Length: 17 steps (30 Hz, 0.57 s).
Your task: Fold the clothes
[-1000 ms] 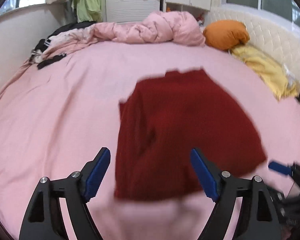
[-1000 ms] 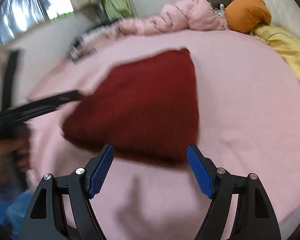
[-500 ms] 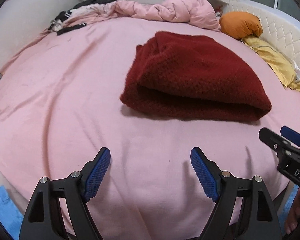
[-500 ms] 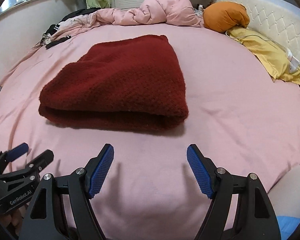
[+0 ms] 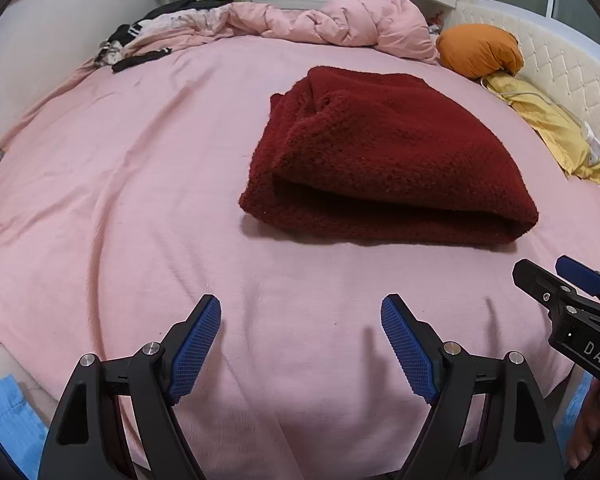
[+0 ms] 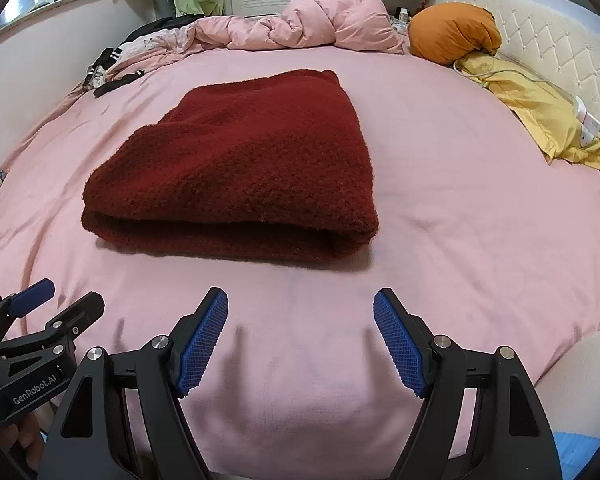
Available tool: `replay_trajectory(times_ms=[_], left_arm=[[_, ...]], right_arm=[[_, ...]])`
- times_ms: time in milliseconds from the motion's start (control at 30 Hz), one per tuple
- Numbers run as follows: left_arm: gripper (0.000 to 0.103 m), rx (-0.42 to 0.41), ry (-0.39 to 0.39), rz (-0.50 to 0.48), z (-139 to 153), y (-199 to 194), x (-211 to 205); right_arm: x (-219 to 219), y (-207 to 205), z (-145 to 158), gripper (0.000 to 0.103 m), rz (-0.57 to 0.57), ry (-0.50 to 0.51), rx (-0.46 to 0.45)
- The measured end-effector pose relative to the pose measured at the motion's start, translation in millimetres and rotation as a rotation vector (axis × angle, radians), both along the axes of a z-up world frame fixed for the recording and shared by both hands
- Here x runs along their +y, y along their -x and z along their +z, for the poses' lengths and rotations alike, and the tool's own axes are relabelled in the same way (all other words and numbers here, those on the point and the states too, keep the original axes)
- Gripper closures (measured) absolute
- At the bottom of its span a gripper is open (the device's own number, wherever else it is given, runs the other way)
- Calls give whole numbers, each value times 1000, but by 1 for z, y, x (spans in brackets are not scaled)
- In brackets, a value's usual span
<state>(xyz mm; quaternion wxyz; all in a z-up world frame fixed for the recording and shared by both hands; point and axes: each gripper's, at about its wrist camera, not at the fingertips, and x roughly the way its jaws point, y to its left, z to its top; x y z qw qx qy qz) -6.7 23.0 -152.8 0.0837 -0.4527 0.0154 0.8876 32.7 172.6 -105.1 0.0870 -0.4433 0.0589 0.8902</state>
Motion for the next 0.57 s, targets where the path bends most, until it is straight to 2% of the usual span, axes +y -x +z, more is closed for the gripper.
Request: replay_trajectory(times_ms=[133,300,433,567], left_arm=[[20,-19,6,3,-5,6,0],[16,-106,17,5,-26,27,6],[0,-81,71,-3,-34,33,18],[0,-58,78,19,-36,31,20]], right_arm=[[2,3,-4,27,-5,11,-13],[2,13,-15,27,3,5,-50],[6,26,-32,27,-6,36,-105],[9,26,-36,27,-21,63,-111]])
